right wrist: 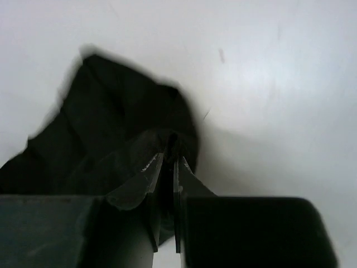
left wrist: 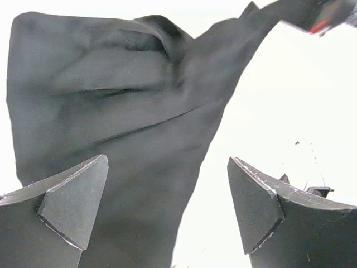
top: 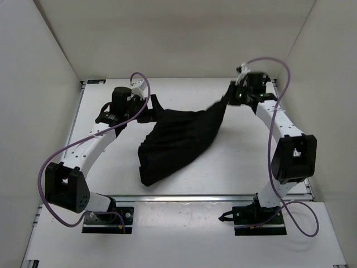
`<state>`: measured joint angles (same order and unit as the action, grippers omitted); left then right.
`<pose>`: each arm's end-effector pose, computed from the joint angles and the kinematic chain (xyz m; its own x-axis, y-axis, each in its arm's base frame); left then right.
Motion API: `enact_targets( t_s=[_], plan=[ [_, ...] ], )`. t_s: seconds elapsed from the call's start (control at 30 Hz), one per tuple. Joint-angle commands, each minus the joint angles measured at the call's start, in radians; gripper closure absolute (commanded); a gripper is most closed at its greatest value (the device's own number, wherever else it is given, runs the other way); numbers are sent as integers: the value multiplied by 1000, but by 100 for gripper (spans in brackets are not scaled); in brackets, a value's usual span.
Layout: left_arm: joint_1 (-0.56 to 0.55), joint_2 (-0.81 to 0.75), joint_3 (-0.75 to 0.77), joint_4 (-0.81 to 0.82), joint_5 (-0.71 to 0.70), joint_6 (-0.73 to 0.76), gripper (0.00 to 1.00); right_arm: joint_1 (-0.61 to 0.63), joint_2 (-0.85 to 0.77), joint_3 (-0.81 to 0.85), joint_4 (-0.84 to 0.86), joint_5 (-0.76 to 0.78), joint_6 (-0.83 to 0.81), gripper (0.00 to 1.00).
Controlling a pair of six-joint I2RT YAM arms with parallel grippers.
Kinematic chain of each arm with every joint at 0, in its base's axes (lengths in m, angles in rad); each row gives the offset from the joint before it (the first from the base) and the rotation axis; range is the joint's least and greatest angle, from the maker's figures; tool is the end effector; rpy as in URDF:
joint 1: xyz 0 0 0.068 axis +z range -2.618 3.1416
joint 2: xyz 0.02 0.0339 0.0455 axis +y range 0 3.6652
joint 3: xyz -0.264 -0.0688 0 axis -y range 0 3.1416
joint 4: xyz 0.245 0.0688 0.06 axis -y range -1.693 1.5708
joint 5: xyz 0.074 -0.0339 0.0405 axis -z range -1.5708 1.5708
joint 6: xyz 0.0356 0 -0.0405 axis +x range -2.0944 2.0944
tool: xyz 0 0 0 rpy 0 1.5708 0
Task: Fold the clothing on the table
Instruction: Flatten the skirt out
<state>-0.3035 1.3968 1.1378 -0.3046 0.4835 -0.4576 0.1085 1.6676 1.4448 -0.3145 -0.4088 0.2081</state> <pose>0.2963 -0.1101 0.3124 -0.7400 -0.1782 -0.6486 0.3486 0.7232 -0.5963 0.3855 0.0562 0.3261 -0.5885 0.1266 -0.7985 -0.3243 0.8678 0.3766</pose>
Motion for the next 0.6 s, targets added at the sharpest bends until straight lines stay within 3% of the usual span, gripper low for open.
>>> enact_targets(
  t_s=[0.0,0.3,0.4,0.57],
  plan=[
    [-25,-4,-26,9,-42,-16,1,-29,-25,-121,-11,67,14,100],
    [-126,19,-42,1,-69,-39,2,-73,-42,-256,-18,51,-58,100],
    [-187,65,-52,21,-75,-67,2,-49,-7,-181,-14,-30,-65,100],
    [-186,50,-110,74,-80,-102,1,74,132,173,-136,-113,-125,100]
  ],
)
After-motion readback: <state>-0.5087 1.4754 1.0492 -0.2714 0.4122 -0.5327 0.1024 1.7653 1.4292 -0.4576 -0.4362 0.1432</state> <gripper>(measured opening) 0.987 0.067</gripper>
